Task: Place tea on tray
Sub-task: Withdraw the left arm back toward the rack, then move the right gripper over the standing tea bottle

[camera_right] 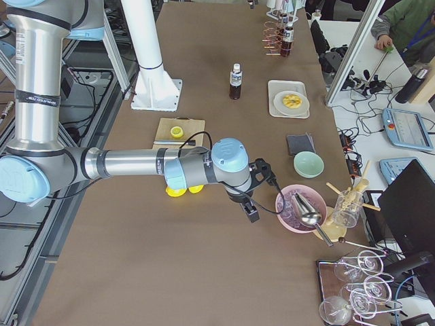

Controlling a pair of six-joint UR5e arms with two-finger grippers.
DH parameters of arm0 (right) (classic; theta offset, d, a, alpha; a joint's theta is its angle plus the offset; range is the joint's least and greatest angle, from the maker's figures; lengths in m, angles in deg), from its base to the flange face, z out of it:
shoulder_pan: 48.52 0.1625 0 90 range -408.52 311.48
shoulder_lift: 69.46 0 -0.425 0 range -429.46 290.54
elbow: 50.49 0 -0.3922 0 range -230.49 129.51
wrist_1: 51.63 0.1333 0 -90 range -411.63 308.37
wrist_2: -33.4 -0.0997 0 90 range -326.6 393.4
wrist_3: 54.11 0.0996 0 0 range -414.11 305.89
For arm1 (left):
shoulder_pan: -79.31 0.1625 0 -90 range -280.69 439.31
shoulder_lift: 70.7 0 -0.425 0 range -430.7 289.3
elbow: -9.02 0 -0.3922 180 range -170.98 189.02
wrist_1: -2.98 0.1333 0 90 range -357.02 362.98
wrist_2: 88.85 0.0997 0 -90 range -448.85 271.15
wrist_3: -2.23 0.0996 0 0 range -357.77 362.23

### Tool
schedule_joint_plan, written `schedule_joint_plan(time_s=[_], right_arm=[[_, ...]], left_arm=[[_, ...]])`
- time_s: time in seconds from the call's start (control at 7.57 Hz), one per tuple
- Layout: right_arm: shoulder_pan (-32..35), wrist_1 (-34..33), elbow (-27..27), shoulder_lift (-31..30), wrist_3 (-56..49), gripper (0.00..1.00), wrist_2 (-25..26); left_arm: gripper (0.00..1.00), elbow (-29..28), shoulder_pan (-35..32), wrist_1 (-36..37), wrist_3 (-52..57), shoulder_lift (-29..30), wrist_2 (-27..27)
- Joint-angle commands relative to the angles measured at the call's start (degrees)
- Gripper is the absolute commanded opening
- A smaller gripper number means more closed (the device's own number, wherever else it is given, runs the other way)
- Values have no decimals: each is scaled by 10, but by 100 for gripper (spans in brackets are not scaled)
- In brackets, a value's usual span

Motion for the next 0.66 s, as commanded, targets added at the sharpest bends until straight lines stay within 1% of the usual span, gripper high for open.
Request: schedule_joint_plan(time_s=[0.0,0.13,0.26,0.4,0.53], right_arm=[[-94,21,73,55,147,100,-26],[-132,23,82,107,203,100,-45],[-180,57,84,157,263,100,-48],[-242,123,78,199,351,100,-40],[-299,181,67,238,438,100,-21]], left_arm=[[99,-59,-126,0,214,-99,-5],[99,-63,-145,0,241,-112,-5],[99,-64,-147,0,241,-114,-6],[99,-64,-148,0,240,-116,-7],[99,-65,-147,1,237,-116,-7]])
